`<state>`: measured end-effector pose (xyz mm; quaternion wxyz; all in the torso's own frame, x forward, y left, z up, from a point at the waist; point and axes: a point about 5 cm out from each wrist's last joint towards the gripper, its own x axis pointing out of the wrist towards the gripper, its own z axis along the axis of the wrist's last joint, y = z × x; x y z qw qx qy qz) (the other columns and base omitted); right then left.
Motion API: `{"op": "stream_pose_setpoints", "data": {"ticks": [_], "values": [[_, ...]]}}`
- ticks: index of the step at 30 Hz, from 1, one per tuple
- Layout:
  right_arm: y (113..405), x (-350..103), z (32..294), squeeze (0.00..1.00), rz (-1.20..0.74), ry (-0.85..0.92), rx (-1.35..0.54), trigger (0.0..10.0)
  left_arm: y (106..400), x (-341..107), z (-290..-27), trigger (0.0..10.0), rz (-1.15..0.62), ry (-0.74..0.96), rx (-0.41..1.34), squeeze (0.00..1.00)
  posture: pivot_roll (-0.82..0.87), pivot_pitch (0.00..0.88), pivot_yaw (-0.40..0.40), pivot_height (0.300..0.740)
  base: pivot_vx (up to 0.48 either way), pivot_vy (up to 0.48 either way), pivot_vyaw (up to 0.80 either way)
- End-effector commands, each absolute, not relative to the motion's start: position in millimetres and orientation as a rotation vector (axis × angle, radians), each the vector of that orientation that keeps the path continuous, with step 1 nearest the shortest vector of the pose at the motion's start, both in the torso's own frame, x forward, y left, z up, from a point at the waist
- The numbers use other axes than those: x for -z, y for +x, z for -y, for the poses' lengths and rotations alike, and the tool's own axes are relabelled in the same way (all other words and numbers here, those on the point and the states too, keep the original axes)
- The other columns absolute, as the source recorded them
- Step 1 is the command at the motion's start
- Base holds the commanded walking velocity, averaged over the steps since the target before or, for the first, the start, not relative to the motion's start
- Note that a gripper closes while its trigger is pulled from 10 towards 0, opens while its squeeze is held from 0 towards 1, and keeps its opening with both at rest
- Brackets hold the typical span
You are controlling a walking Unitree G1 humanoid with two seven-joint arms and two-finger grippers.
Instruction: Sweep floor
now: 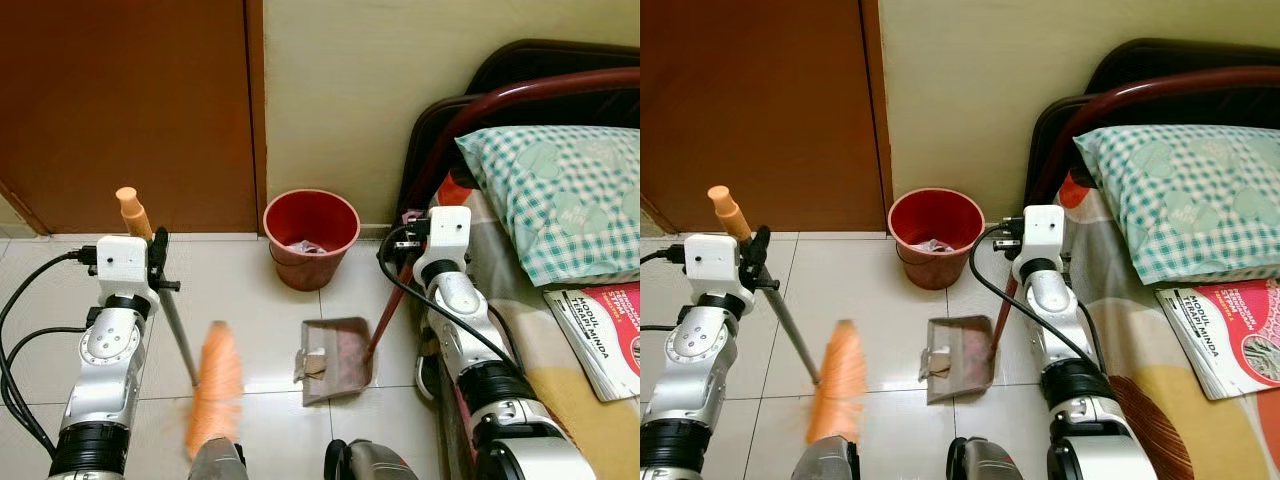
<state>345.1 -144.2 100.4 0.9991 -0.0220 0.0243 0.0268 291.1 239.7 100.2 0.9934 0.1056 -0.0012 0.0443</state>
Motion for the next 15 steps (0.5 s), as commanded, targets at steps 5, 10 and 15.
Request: {"op": "stream_pose_setpoints", "data": {"ticks": [5,10,15], "values": [[348,-110,126,0.00,-0.027,-0.010,-0.196,10.0,286,-86,-241,10.0,-0.073,0.300,-0.096,0.00,0.05,0.105,-0.061,0.740,0.000,0.000,0.00],[348,-111,129,0.00,-0.025,0.049,-0.172,10.0,287,-84,-241,10.0,-0.073,0.300,-0.106,0.00,0.05,0.105,-0.063,0.740,0.000,0.000,0.00],[348,-107,131,0.00,-0.042,-0.078,-0.186,10.0,289,-82,-240,10.0,-0.075,0.299,-0.118,0.00,0.05,0.105,-0.064,0.740,0.000,0.000,0.00]]}}
